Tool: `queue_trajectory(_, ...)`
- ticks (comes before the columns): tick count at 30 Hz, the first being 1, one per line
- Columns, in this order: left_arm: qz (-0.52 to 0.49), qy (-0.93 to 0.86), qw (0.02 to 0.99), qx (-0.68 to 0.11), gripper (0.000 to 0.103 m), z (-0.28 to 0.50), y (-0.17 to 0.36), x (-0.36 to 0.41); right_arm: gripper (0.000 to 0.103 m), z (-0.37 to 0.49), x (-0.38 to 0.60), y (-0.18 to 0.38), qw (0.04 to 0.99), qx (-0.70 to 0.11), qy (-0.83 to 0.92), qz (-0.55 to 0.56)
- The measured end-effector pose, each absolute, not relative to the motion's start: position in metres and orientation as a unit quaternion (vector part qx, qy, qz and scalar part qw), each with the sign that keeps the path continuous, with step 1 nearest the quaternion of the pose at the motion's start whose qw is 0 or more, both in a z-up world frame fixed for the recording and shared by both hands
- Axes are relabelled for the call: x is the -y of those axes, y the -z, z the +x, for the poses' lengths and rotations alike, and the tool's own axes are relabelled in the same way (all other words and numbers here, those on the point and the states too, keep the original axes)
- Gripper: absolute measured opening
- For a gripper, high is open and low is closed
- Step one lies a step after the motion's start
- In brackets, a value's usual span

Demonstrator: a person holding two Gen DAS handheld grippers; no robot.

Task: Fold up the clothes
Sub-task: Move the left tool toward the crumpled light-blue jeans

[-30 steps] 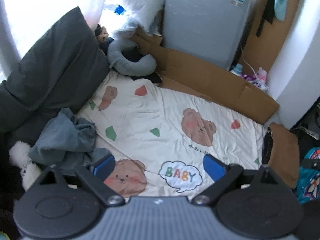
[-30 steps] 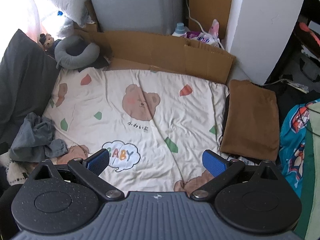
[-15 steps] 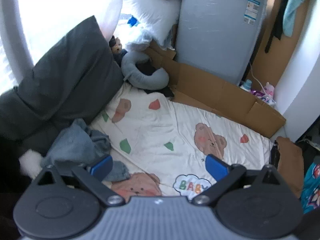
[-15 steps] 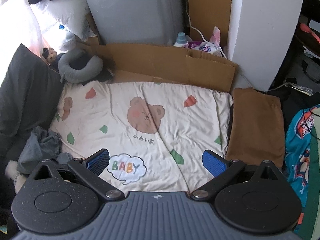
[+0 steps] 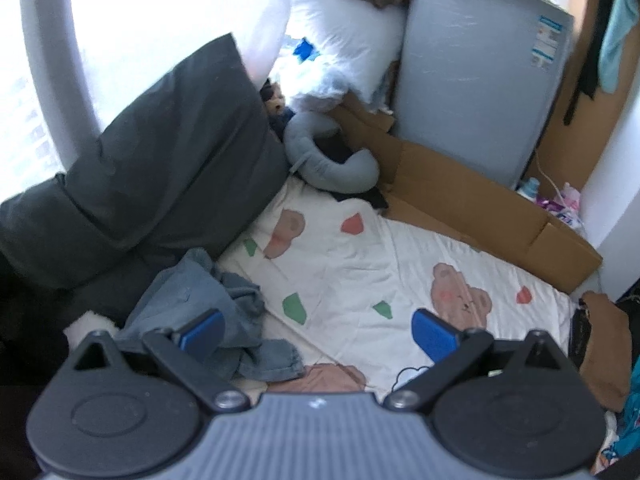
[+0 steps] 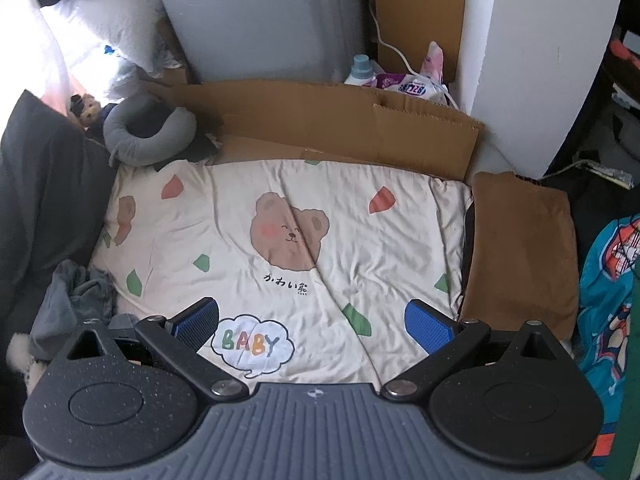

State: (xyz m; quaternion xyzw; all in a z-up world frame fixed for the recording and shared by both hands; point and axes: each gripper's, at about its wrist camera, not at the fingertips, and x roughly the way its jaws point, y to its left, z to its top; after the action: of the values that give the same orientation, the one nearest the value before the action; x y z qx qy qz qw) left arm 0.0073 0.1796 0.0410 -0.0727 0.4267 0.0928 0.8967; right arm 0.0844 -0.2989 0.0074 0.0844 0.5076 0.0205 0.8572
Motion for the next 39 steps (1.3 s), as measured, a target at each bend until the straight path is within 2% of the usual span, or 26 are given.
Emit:
queue_trajectory(22, -0.117, -0.122, 0.892, -0.420, 0.099, 0.029, 0.058, -0.234, 0.102, 0.156, 0.271, 0.063, 0.854, -0.512, -0.044, 0.080)
queue_trajectory(32, -0.129, -0.128, 0.890, -0.418, 0.096, 0.043, 0.109, -0.238, 0.102, 0.171, 0.225, 0.088, 0.859, -0.505, -0.080, -0.017)
queue_trajectory(39, -0.159, -0.156, 0.883, -0.412, 0.092, 0.050, 0.146, -0.251, 0.102, 0.182, 0.203, 0.103, 0.854, -0.508, -0.111, -0.036)
